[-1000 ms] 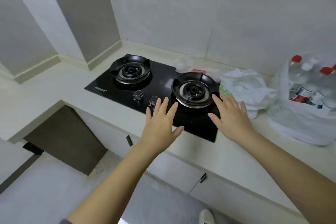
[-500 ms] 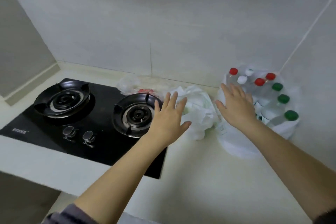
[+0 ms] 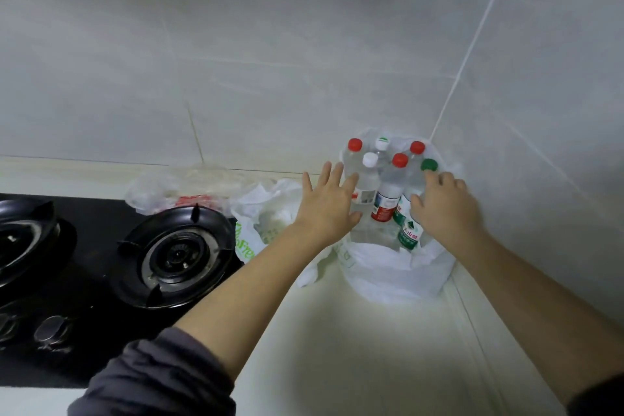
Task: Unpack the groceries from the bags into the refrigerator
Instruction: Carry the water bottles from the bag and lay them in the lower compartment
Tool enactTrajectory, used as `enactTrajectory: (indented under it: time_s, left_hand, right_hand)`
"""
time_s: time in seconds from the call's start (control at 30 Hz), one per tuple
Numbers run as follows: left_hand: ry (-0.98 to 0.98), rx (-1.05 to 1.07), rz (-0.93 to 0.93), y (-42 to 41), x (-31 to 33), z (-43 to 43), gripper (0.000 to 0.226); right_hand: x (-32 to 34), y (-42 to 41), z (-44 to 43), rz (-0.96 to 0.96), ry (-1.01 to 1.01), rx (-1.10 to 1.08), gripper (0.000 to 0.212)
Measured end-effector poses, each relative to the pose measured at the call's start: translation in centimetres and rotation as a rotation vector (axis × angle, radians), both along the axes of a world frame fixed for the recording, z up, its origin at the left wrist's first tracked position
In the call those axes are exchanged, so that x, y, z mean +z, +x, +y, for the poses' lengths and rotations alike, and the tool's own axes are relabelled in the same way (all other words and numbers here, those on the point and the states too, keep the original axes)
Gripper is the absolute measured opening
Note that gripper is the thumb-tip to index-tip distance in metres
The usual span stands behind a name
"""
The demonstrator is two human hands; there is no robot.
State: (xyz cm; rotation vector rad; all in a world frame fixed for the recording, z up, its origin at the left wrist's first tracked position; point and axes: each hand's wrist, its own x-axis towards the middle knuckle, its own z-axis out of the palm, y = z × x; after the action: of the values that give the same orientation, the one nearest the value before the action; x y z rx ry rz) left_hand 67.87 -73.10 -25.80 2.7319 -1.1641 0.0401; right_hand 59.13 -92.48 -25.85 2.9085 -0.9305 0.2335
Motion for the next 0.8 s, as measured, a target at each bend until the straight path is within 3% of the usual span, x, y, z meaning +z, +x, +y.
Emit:
enactTrajectory:
  time_s: [0.17, 0.37, 0.8]
  left_hand:
    - [0.057, -0.044, -0.004, 0.6, -0.5, -2.5, 0.067]
    - [0.118, -0.084, -0.069, 2.2, -0.1, -4.9, 0.067]
    - [0.215, -0.011, -0.152, 5.8, 0.1, -11.9, 0.054]
  right_hand:
    - [-0.4, -0.9, -1.5, 0.058, -0.016, -0.069, 0.041]
    - [-1.6, -1.5, -2.7, 0.141, 0.098, -0.179, 0.038]
    - [-2.4, -1.1, -3.9, 0.162, 0.0, -0.139, 0.029]
